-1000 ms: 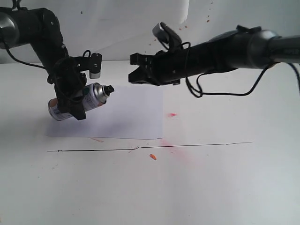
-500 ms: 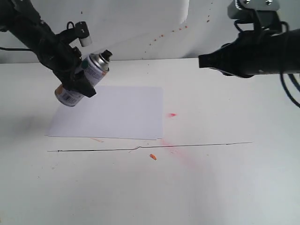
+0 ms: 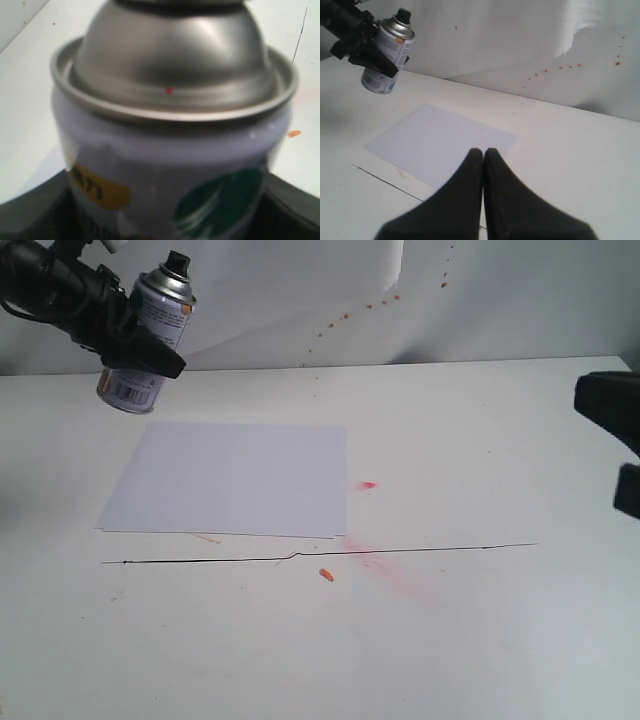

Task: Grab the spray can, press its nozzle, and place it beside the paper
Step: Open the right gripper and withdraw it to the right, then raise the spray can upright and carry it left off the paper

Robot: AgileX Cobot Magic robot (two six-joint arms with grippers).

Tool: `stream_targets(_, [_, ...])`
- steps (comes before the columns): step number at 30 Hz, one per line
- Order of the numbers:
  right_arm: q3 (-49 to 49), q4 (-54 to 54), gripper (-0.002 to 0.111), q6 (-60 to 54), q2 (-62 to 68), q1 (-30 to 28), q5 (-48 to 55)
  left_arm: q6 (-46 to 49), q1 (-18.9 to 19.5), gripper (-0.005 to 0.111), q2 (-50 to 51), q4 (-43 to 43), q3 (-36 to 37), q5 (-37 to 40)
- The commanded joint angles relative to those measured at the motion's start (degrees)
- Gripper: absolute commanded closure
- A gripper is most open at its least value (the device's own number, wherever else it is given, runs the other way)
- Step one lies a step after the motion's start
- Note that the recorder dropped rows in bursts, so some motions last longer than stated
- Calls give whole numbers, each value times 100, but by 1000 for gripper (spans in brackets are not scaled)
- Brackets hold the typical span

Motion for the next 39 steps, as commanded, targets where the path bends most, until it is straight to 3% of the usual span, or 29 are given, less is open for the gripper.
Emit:
stream_targets(1, [216,48,108,284,-681,-35,174,-65,10,107,-176,-426,83,81])
stream_targets(9, [816,-302,108,525,-1802,-35,-1365,155,10,107,-510,-525,762,-195])
stream_targets(20, [1214,-316,108,505,-2221,-35,-1387,106,10,107,-1297,-698,1592,-1145])
stream_targets(39, [1214,-316,108,516,-2219,-35,-1387,80,10,107,-2404,-1424,2878,-2085])
